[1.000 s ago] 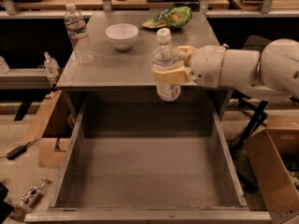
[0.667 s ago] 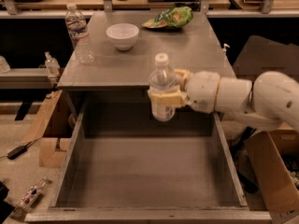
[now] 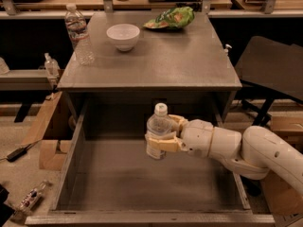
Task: Place blue plastic bottle into top drawer
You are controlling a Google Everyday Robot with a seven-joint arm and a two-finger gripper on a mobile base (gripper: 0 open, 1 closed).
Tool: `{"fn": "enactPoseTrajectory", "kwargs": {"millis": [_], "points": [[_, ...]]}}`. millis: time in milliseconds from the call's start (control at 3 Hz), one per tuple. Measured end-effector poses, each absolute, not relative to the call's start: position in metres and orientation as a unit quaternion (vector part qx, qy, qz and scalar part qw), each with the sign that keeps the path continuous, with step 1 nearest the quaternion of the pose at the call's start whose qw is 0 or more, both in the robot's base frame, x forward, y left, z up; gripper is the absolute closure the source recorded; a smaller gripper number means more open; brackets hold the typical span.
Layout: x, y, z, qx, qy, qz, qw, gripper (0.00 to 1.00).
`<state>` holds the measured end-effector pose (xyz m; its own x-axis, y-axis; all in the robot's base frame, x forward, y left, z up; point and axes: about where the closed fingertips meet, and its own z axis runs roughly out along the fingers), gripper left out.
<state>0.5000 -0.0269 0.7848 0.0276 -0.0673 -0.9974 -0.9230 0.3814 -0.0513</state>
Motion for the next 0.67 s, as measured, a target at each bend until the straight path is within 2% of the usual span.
{"fn": "enactPoseTrajectory", "kwargs": {"millis": [667], "points": [[0.508,-0.007,0.771,-0.434,0.598,0.369,0.564,1.0]]}}
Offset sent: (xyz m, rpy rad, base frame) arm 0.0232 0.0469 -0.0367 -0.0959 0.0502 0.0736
